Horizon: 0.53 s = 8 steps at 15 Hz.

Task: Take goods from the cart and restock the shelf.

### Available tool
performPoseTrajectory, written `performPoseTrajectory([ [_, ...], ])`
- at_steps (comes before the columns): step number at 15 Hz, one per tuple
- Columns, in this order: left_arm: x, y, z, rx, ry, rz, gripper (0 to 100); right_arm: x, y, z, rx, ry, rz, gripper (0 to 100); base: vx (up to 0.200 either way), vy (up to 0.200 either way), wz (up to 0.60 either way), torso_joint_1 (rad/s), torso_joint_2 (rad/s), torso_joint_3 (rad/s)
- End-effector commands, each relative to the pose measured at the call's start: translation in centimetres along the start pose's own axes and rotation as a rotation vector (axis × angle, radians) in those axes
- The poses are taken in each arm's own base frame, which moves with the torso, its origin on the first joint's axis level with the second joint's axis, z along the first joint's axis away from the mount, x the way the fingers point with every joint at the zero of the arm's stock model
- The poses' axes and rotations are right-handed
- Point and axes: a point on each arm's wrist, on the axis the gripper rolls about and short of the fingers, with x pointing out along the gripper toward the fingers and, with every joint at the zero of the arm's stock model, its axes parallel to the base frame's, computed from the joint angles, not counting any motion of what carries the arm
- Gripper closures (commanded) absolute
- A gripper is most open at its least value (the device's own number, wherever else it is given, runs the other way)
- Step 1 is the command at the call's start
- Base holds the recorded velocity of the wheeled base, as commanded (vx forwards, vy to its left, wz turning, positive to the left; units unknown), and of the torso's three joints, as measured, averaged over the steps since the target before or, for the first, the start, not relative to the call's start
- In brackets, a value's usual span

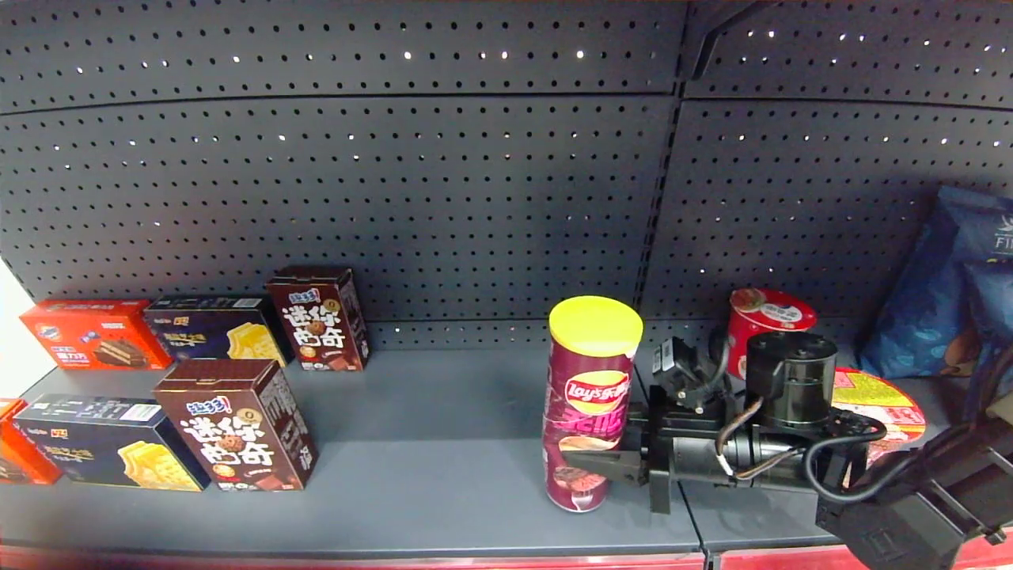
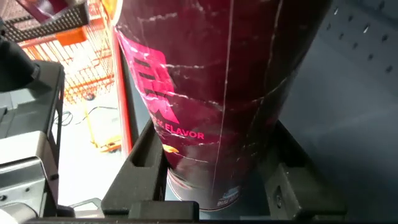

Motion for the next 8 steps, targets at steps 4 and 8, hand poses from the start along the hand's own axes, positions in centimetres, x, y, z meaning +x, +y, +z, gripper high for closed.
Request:
performPoseTrajectory([
  [4, 0.09, 0.03, -0.27, -0.002, 0.011, 0.001, 100, 0.89, -0.20, -1.18, 0.019, 0.027, 0.012, 100, 0.000, 0.000, 0.00, 0.000, 0.00, 0.000],
  [8, 0.11, 0.04, -0.44, -0.003, 0.016, 0.001, 100, -0.02, 0.52, -0.33, 0.006, 0.012, 0.003, 100, 0.000, 0.000, 0.00, 0.000, 0.00, 0.000],
])
